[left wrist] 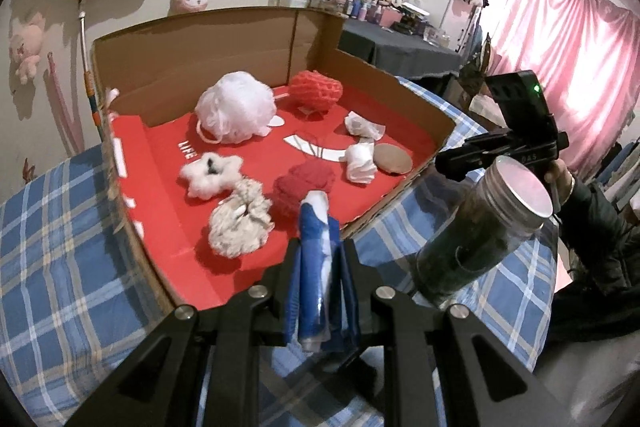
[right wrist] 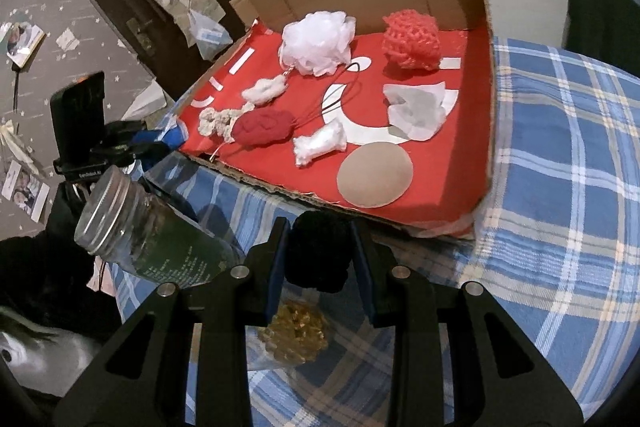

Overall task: Organize soft objects
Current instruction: 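Carry the blue cloth and black ball past the jars toward the box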

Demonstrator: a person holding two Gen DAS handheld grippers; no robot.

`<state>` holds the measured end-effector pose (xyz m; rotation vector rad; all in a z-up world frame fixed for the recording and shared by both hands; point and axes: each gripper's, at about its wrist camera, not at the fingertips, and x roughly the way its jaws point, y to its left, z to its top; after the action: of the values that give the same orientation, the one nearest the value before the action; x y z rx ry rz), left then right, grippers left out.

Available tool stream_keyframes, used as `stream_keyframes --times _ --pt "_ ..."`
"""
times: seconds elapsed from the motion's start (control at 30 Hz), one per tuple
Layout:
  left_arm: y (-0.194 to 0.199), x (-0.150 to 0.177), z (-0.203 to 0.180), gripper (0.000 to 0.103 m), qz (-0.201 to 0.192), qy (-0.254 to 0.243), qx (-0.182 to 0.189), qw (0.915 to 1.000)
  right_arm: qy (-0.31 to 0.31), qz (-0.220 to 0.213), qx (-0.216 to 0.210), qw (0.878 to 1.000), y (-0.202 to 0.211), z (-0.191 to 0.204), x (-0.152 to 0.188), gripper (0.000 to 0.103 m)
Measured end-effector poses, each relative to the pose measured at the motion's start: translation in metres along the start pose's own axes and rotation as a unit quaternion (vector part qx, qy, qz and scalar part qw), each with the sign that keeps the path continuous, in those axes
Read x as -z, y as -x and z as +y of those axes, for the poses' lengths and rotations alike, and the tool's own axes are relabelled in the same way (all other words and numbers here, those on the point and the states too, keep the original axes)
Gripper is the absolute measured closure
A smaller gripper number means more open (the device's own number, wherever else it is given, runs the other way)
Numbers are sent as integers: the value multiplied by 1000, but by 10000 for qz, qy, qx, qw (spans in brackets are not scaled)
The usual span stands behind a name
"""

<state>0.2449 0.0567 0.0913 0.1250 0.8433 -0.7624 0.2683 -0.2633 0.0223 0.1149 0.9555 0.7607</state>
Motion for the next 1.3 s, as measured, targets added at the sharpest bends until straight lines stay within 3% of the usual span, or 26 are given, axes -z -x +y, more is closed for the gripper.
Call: stream_keyframes --times 0.43,0.9,1.3 --pt "-16 -13 -23 83 142 -286 108 9994 2 172 -94 9998 1 -1 -3 73" --pt "-27 -17 -24 83 257 -108 216 9994 -303 486 -578 9967 1 2 -11 73" --pt "-32 -30 -33 83 366 82 169 9992 -349 719 -591 9951 -5 22 -25 73"
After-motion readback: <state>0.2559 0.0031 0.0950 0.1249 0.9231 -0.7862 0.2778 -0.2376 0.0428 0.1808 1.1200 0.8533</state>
